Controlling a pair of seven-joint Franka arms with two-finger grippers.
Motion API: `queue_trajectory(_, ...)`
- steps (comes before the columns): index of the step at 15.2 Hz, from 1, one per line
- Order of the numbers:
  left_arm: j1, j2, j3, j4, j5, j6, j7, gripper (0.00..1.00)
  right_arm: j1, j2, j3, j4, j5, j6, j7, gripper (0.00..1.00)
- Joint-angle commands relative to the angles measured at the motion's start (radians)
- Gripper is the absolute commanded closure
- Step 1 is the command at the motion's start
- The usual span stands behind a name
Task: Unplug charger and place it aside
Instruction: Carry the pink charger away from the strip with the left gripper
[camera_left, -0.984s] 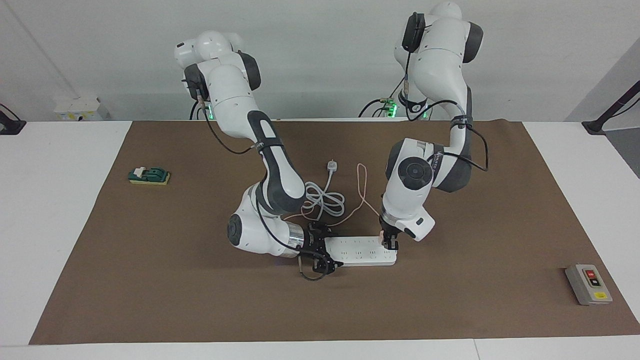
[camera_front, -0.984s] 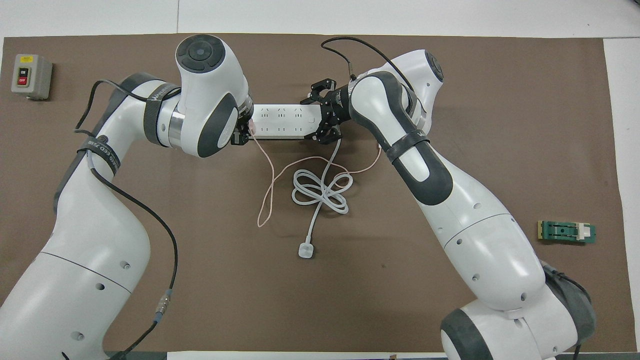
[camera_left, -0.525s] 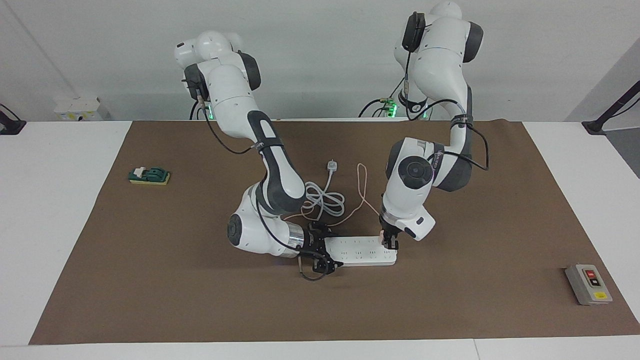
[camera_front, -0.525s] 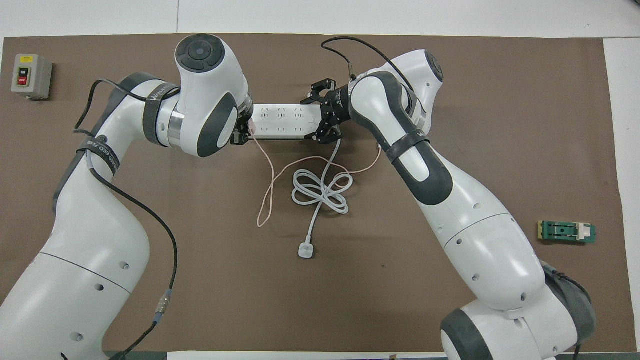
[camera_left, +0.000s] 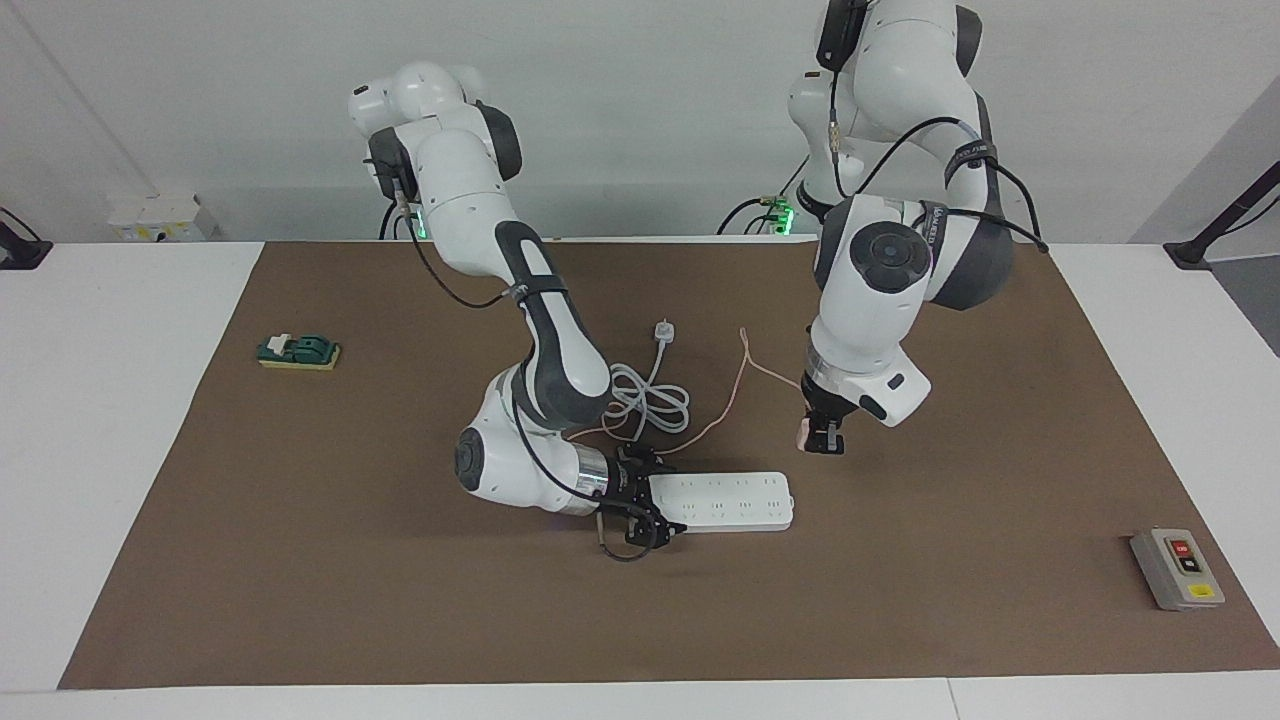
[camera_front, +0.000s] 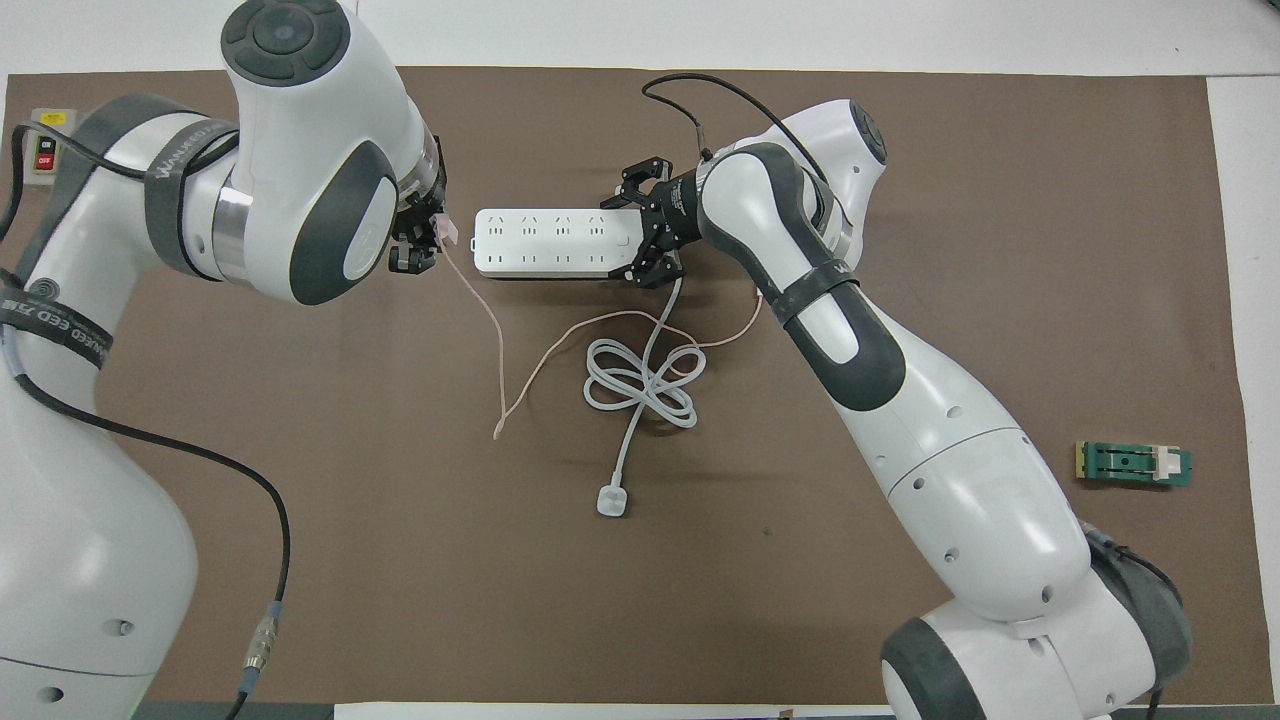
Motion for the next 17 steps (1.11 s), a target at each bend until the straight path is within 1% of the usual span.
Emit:
queue_trajectory(1, 0.006, -0.035, 0.001, 0.013, 0.016, -0.035, 0.168, 1.00, 0.016, 0.015, 0.004, -0.008, 0.030, 0.086, -0.060, 0.76)
queue_trajectory(2, 0.012, -0.058, 0.002, 0.011, 0.015, -0.035, 0.242, 1.00, 0.016, 0.015, 0.004, -0.008, 0.030, 0.086, -0.058, 0.75)
queue_trajectory(3, 0.038, -0.075, 0.001, 0.005, 0.013, -0.038, 0.334, 1.00, 0.017, 0.015, 0.004, -0.008, 0.030, 0.086, -0.058, 0.72)
queue_trajectory(4, 0.053, -0.084, -0.001, 0.005, 0.013, -0.052, 0.420, 1.00, 0.019, 0.015, 0.004, -0.008, 0.030, 0.087, -0.058, 0.56)
queue_trajectory(5, 0.064, -0.092, -0.001, 0.005, 0.013, -0.069, 0.515, 1.00, 0.024, 0.015, 0.004, -0.008, 0.027, 0.087, -0.057, 0.15)
queue_trajectory(6, 0.095, -0.097, -0.001, 0.007, 0.012, -0.073, 0.616, 1.00, 0.031, 0.015, 0.004, -0.008, 0.025, 0.087, -0.055, 0.00)
queue_trajectory(10, 0.196, -0.113, -0.003, 0.001, 0.002, -0.072, 0.978, 1.00, 0.028, 0.015, 0.004, -0.008, 0.024, 0.084, -0.054, 0.00)
queue_trajectory(12, 0.256, -0.130, -0.009, -0.044, -0.005, -0.070, 1.189, 1.00, 0.025, 0.015, 0.004, -0.008, 0.024, 0.081, -0.054, 0.00)
queue_trajectory(14, 0.291, -0.158, -0.004, -0.114, -0.059, -0.038, 1.369, 1.00, 0.024, 0.013, 0.004, -0.006, 0.024, 0.078, -0.051, 0.00)
queue_trajectory(17, 0.368, -0.163, -0.009, -0.148, -0.114, -0.044, 1.634, 1.00, 0.014, 0.004, 0.004, -0.005, 0.021, 0.060, -0.043, 0.00)
